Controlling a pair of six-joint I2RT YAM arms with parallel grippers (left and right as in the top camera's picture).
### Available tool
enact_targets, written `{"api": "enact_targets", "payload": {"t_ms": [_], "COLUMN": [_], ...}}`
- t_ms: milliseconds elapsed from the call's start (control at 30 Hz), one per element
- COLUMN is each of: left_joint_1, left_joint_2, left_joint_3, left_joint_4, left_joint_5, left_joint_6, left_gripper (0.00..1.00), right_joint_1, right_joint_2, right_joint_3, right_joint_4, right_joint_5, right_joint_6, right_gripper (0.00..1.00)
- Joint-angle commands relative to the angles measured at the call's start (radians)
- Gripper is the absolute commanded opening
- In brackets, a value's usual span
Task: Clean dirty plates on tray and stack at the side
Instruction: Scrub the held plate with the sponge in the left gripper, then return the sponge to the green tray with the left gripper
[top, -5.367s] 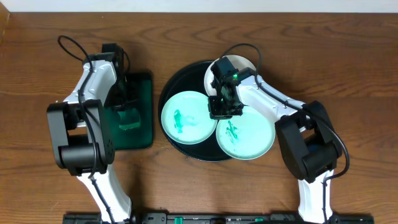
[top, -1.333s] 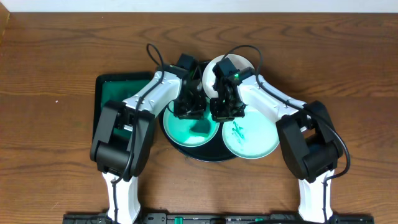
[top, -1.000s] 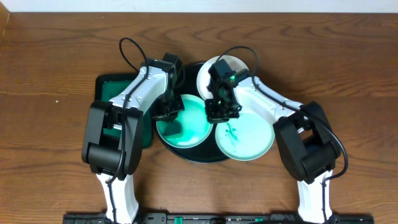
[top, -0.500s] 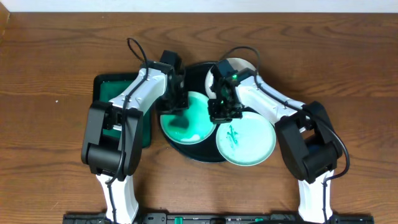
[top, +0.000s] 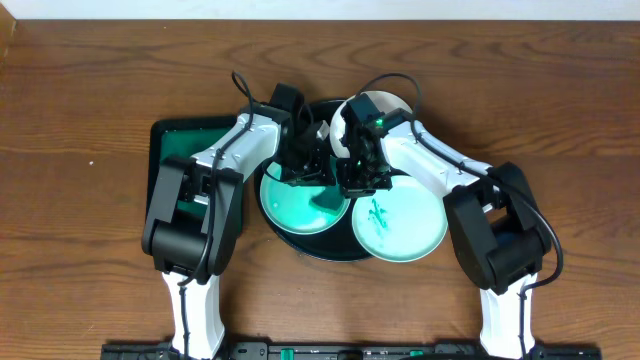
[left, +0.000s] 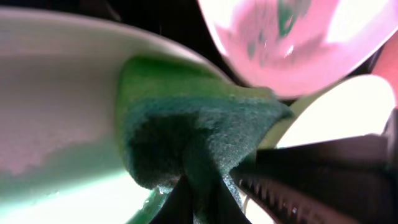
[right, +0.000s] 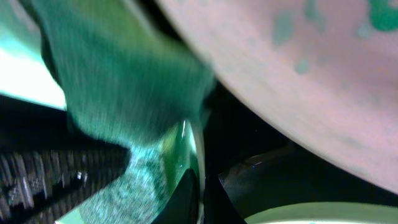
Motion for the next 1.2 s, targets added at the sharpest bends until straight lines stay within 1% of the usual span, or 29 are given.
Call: {"api": "enact_targets", "payload": {"t_ms": [0, 100, 233, 367, 533, 600, 700, 800, 933, 1067, 1167], "left_joint_1": [0.002, 0.010, 0.009, 0.009, 0.009, 0.009, 0.009, 0.009, 0.006, -0.017, -0.046], "left_joint_2": [0.029, 0.029, 0.029, 0.027, 0.014, 0.008, -0.003, -0.011, -0.013, -0.027, -0.064], "left_joint_3": [-0.012, -0.012, -0.012, -0.005, 0.058, 0.089, 0.129, 0.161, 0.200, 0.245, 0.281], "left_joint_4": [-0.100, -0.206, -0.295, -0.319, -0.345, -0.366, -0.388, -0.395, -0.395, -0.397, -0.426], "left_joint_5": [-0.080, -0.192, -0.301, -0.483, -0.729, -0.805, -0.870, -0.908, -0.914, -0.819, -0.801], "left_joint_6": [0.022, 0.031, 0.047, -0.051, -0.192, -0.230, -0.258, -0.273, -0.268, -0.186, -0.182], "left_gripper": [0.07, 0.07, 0.07, 0.07, 0.07, 0.07, 0.07, 0.07, 0.07, 0.07, 0.07], "right_joint_1": [0.014, 0.014, 0.014, 0.014, 0.014, 0.014, 0.014, 0.014, 0.014, 0.014, 0.014], "right_joint_2": [0.010, 0.010, 0.010, 0.010, 0.010, 0.010, 0.010, 0.010, 0.010, 0.010, 0.010], "right_joint_3": [-0.018, -0.018, -0.018, -0.018, -0.018, -0.018, -0.018, -0.018, -0.018, -0.018, -0.018], "right_joint_4": [-0.002, -0.001, -0.002, -0.002, -0.002, -0.002, -0.002, -0.001, -0.001, 0.002, 0.002], "right_joint_5": [0.012, 0.012, 0.012, 0.011, 0.011, 0.011, 0.011, 0.011, 0.011, 0.011, 0.012], "right_joint_6": [-0.029, -0.028, -0.028, -0.028, -0.028, -0.028, -0.028, -0.028, -0.028, -0.028, -0.028], "right_gripper": [0.01, 0.01, 0.01, 0.01, 0.01, 0.01, 0.01, 0.01, 0.01, 0.01, 0.01]}}
